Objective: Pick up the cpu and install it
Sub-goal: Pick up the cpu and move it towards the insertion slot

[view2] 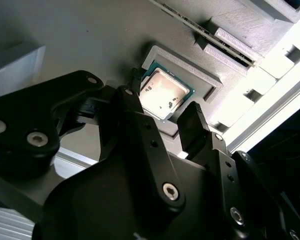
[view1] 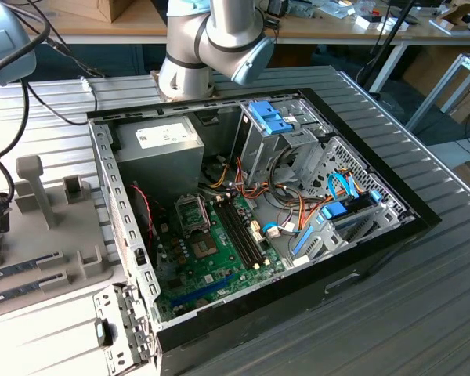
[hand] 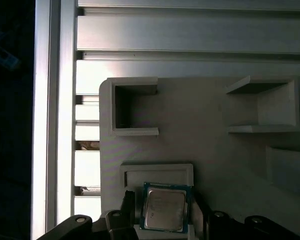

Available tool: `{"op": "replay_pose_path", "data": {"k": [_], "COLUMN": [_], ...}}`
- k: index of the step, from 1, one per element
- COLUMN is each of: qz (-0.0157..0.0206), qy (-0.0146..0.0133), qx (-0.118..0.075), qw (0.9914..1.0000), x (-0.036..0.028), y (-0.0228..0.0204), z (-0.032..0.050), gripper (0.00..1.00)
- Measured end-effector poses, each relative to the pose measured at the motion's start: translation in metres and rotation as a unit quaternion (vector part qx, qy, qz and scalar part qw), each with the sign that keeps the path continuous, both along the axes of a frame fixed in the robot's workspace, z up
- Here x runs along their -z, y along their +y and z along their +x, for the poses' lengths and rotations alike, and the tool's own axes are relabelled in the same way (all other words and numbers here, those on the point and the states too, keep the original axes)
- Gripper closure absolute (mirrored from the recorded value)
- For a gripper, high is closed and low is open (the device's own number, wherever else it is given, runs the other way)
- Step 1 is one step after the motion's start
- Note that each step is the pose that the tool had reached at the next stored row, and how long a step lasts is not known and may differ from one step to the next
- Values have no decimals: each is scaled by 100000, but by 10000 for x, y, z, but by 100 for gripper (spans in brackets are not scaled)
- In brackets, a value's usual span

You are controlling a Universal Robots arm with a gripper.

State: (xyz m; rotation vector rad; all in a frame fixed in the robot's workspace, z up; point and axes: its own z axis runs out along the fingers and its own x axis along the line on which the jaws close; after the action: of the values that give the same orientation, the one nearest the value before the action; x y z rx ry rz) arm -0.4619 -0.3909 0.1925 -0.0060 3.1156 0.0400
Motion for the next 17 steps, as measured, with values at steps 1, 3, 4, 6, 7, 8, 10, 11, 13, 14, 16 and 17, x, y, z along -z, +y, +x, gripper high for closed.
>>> {"op": "replay_pose_path", "data": {"k": [1, 3, 4, 6, 7, 8, 10, 11, 13, 14, 16, 17], "qz": [2, 1, -5, -4, 1, -1, 0, 2, 1, -2, 2, 5], "qy": [-6, -2, 13, 3, -2, 1, 0, -2, -1, 2, -4, -7], "qx": [0, 1, 2, 1, 1, 2, 3, 2, 2, 0, 1, -1], "qw": [100000, 100000, 100000, 100000, 100000, 100000, 100000, 100000, 100000, 100000, 100000, 100000], "x": [1, 2, 1, 3, 4, 4, 5, 6, 6, 6, 8, 8], "y": [0, 0, 0, 0, 0, 0, 0, 0, 0, 0, -2, -3], "z": [0, 0, 0, 0, 0, 0, 0, 0, 0, 0, 0, 0], "gripper": [44, 45, 52, 57, 57, 57, 57, 57, 57, 57, 57, 57]}}
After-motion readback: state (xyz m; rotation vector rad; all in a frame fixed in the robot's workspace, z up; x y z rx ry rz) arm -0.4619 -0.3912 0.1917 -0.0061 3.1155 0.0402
